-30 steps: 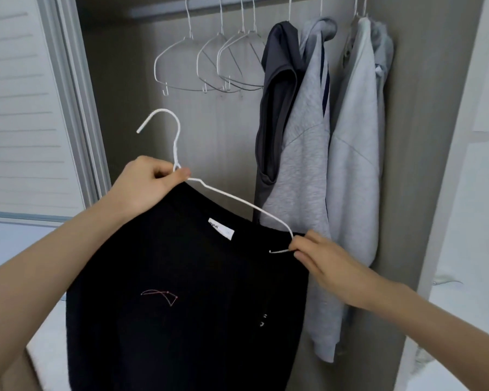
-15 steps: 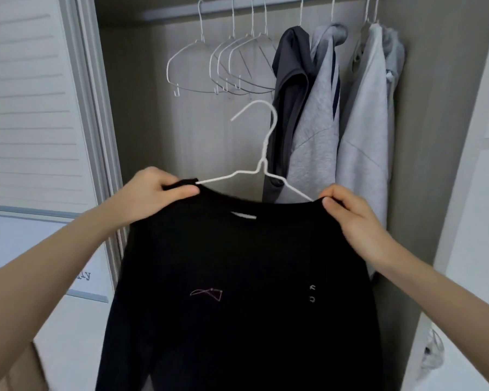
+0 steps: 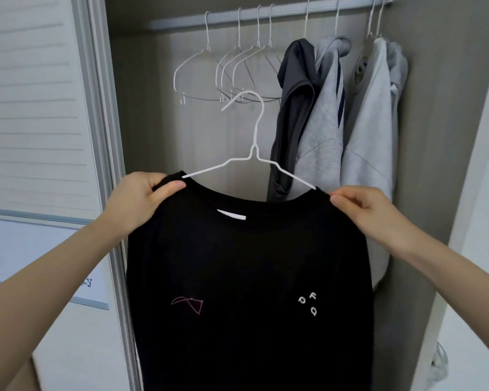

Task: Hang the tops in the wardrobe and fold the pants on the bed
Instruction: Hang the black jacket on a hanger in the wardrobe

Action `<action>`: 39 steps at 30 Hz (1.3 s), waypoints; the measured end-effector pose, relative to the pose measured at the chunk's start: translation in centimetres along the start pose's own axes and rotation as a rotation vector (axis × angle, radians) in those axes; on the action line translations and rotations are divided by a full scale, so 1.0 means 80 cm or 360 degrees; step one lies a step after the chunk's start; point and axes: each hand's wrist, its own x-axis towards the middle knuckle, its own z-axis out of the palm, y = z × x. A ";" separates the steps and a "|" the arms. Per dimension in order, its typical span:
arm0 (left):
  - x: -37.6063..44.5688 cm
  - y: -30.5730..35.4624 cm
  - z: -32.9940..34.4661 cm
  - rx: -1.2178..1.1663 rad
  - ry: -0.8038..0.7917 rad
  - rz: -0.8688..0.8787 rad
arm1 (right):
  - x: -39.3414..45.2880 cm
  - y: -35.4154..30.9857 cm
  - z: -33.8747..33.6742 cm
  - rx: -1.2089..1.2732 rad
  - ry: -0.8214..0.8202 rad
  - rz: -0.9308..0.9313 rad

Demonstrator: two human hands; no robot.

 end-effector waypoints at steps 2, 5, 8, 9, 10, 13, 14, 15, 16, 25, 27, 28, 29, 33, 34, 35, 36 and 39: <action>0.004 0.006 0.001 0.0053 -0.0064 0.0055 | 0.010 -0.009 -0.003 -0.0175 0.0024 -0.0126; 0.013 0.015 0.002 0.0173 -0.0125 0.0097 | 0.017 -0.021 -0.004 -0.0218 0.0007 -0.0259; 0.017 0.017 0.002 0.0129 -0.0178 0.0085 | 0.015 -0.025 0.003 -0.0205 -0.0081 -0.0279; 0.018 0.015 0.003 0.0125 -0.0175 0.0085 | 0.014 -0.027 0.006 -0.0227 -0.0120 -0.0303; 0.018 0.015 0.004 0.0140 -0.0171 0.0097 | 0.014 -0.030 0.009 -0.0252 -0.0163 -0.0328; 0.015 0.017 0.007 0.0156 -0.0104 0.0171 | 0.023 -0.041 0.008 -0.0266 -0.0342 -0.0390; 0.018 0.019 0.005 0.0160 -0.0077 0.0200 | 0.029 -0.045 0.005 -0.0219 -0.0392 -0.0378; 0.021 0.021 0.003 0.0173 -0.0068 0.0227 | 0.034 -0.048 0.003 -0.0165 -0.0432 -0.0360; 0.026 0.022 0.001 0.0198 -0.0065 0.0257 | 0.040 -0.052 0.000 -0.0137 -0.0439 -0.0359; 0.062 0.023 -0.021 0.0157 -0.0081 0.0272 | 0.070 -0.082 0.000 -0.0075 -0.0335 -0.0340; 0.073 0.013 -0.032 0.0117 -0.0049 0.0217 | 0.070 -0.084 -0.008 0.0205 -0.0278 -0.0159; 0.078 0.007 -0.038 0.0070 0.0004 0.0179 | 0.071 -0.087 -0.014 0.0402 -0.0291 -0.0015; 0.083 0.003 -0.041 0.0031 0.0073 0.0140 | 0.072 -0.088 -0.021 0.0569 -0.0332 0.0125; 0.106 -0.014 -0.035 -0.0014 0.0332 0.0100 | 0.072 -0.093 -0.038 0.0765 -0.0542 0.0300; 0.113 -0.017 -0.030 -0.0043 0.0340 0.0099 | 0.070 -0.096 -0.037 0.0836 -0.0527 0.0297; 0.120 -0.021 -0.025 -0.0057 0.0318 0.0093 | 0.069 -0.099 -0.035 0.0930 -0.0464 0.0306; 0.129 -0.022 -0.018 -0.0068 0.0274 0.0082 | 0.069 -0.106 -0.034 0.1014 -0.0366 0.0320; 0.155 -0.026 0.006 -0.0178 -0.0008 -0.0033 | 0.071 -0.126 -0.042 0.1153 -0.0135 0.0364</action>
